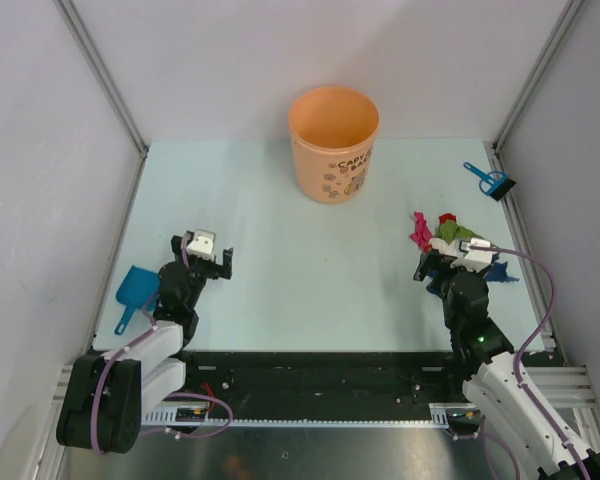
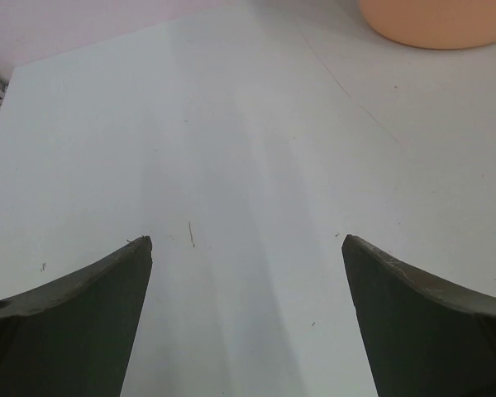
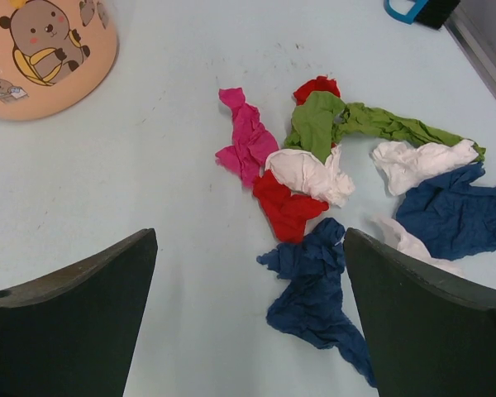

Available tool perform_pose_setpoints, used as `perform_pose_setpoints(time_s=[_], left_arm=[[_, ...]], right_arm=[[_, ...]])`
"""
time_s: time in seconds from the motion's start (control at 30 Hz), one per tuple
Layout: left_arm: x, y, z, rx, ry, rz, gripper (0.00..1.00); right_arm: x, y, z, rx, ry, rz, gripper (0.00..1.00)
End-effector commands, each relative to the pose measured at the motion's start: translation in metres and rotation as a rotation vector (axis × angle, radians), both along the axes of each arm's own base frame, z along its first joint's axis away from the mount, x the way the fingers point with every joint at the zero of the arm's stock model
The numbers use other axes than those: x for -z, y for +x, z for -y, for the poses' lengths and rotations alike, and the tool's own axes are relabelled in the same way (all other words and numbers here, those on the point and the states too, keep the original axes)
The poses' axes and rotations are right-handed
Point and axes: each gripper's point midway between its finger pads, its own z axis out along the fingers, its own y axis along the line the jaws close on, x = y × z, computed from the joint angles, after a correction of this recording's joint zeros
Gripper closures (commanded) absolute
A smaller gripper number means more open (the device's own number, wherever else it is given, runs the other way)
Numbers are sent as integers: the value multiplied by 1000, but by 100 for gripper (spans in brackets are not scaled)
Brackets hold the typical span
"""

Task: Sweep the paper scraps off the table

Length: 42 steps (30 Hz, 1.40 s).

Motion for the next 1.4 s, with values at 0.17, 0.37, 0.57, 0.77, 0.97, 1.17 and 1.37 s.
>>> perform_pose_setpoints(time_s=[0.17, 0.37, 0.57, 0.77, 0.97, 1.17, 1.37], left_arm=[[-20, 10, 1, -6, -28, 48, 0], [-19, 12, 1, -1, -21, 34, 0], [-15, 16, 2, 2, -14, 8, 0], [-13, 19, -3, -14, -19, -10, 0], [-10, 24, -8, -23, -38, -39, 0], [-10, 28, -12, -24, -61, -52, 0], [-6, 31, -11, -7, -79, -77, 0]], right_arm=[[-15, 6, 1, 16, 5, 50, 1], [-17, 13, -11, -50, 2, 31, 0], [-75, 61, -2, -123, 47, -95, 0], [-108, 144, 67, -21, 53, -204, 0], [-65, 223, 106, -70, 77, -421, 3], [-16, 285, 134, -109, 74, -644, 15], [-6, 319, 163, -38, 36, -606, 14]])
